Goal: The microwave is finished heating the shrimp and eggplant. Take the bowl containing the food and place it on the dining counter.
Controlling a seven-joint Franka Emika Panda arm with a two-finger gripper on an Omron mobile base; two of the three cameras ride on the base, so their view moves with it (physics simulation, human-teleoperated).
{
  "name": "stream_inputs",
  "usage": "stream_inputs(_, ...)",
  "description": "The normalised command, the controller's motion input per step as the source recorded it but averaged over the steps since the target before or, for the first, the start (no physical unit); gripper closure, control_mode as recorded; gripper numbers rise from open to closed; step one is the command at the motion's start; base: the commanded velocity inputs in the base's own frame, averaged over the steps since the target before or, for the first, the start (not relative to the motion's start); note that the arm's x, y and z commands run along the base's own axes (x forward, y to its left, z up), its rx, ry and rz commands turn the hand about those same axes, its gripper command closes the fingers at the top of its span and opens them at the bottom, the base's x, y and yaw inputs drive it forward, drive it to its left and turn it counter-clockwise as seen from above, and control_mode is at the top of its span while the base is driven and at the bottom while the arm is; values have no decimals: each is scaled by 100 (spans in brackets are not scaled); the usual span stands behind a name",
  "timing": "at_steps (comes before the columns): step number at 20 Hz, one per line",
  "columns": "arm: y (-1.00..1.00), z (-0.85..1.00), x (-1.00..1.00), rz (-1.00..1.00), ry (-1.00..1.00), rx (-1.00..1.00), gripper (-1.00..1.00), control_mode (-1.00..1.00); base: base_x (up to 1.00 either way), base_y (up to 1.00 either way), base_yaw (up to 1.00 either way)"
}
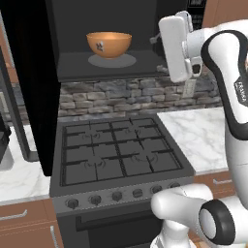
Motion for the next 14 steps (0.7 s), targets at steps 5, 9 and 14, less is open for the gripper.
stream_inputs(5,-43,-6,42,-3,-3,-12,-100,-100,0,0,0)
stream_inputs(9,2,-8,42,-5,2,0,-100,-100,0,0,0)
stream_inputs(14,18,-15,96,-9,0,0,-100,-100,0,0,0)
